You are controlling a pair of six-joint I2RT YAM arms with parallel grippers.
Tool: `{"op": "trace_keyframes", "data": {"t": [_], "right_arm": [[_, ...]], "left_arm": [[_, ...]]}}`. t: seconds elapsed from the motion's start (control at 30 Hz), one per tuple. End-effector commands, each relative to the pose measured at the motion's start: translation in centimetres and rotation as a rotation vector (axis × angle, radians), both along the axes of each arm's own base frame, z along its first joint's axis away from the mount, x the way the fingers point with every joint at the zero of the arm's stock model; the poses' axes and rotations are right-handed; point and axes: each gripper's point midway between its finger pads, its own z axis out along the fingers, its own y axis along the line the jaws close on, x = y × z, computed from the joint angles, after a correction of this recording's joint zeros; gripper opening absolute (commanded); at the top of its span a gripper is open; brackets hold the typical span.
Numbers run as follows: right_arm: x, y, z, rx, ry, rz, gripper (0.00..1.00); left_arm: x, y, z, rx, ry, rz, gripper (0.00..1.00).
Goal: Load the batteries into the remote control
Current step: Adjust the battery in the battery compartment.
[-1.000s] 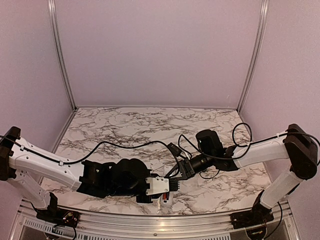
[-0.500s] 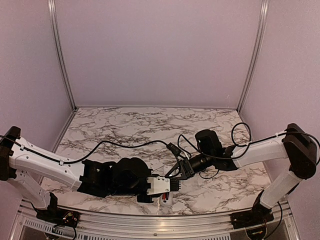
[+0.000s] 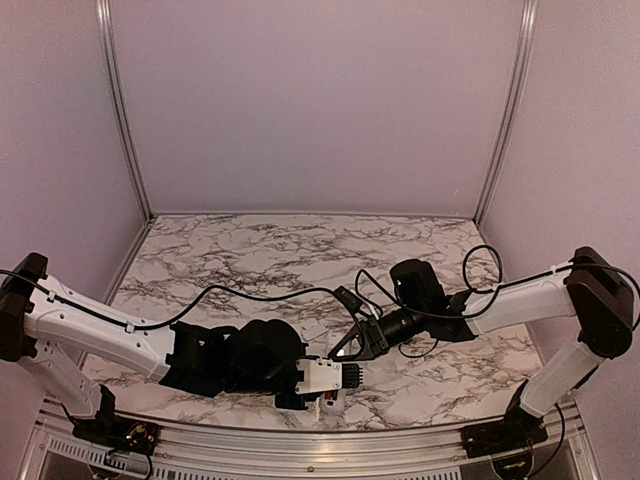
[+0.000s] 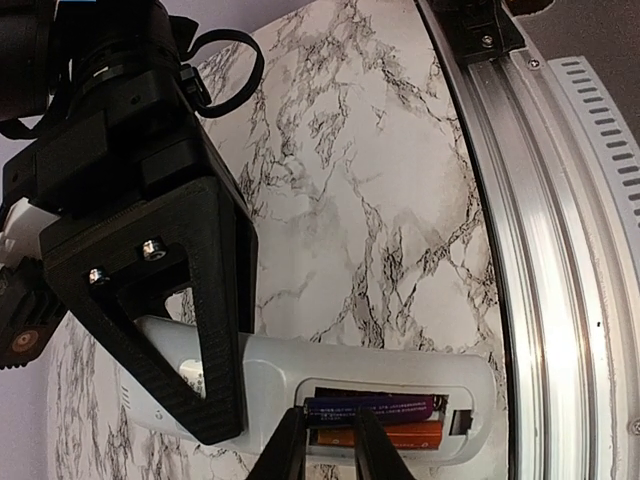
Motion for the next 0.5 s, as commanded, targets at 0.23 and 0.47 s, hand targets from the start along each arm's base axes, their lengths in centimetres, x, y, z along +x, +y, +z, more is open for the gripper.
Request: {"op": "trace_keyframes", "data": {"t": [0.23,0.47], "right_arm": [[0.0,1.1,1.9,0.042,-0.036,0.042,0.0],[0.2,1.3,2.6,0.056,-0.044,0.043,0.0]], "left_arm": [[-0.5,0.1,-1.7,0.086,0.022,-0.03,0.14],[-1.1,-0.2,-2.4,0.106,0.052,-0.054,0.11]]}}
